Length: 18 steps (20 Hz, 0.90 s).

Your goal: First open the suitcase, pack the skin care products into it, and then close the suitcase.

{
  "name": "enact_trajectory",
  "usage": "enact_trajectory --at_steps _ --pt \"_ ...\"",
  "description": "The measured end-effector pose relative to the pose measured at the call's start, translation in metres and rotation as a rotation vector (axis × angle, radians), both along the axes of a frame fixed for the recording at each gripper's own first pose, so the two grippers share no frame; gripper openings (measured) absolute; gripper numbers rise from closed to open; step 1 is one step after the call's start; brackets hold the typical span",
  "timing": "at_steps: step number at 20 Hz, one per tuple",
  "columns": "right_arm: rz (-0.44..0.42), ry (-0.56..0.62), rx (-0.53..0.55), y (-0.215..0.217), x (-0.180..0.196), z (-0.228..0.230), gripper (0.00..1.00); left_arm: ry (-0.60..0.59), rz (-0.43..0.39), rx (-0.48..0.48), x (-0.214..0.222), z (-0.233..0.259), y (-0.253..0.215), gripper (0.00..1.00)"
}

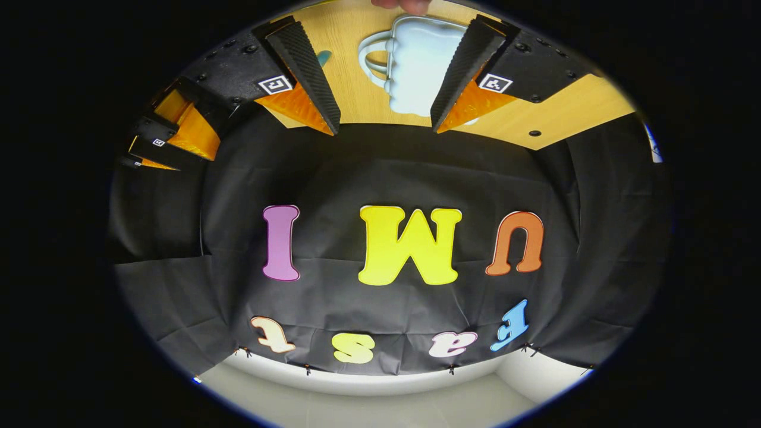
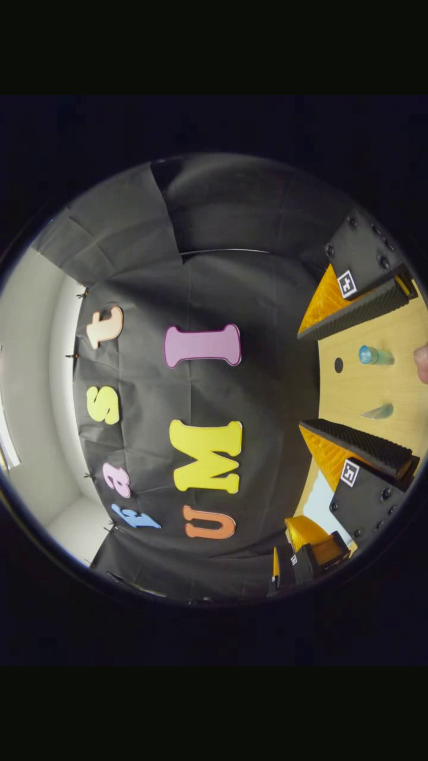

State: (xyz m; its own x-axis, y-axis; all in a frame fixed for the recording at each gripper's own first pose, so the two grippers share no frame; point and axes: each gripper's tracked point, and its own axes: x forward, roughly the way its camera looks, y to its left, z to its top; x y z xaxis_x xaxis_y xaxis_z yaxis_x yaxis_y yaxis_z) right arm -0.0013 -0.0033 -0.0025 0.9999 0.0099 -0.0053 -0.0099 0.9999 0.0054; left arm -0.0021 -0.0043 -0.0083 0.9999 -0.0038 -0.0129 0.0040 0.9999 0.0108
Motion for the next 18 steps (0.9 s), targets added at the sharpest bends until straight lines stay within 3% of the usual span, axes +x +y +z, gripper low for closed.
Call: enact_trajectory --at_steps 11,14,18 --pt "-0.028 0.014 -0.002 -0.021 -0.004 -0.003 0.79 0.057 -0.062 0.051 -0.002 -0.024 -0.017 0.98" --pt "-0.057 0.026 -0.012 -0.037 -0.007 -0.009 0.79 0.094 -0.085 0.13 0.004 -0.039 -0.017 0.98" --pt "-0.105 0.074 -0.025 -0.063 -0.013 -0.026 0.8 0.199 -0.189 0.299 0.014 -0.079 -0.028 0.98"
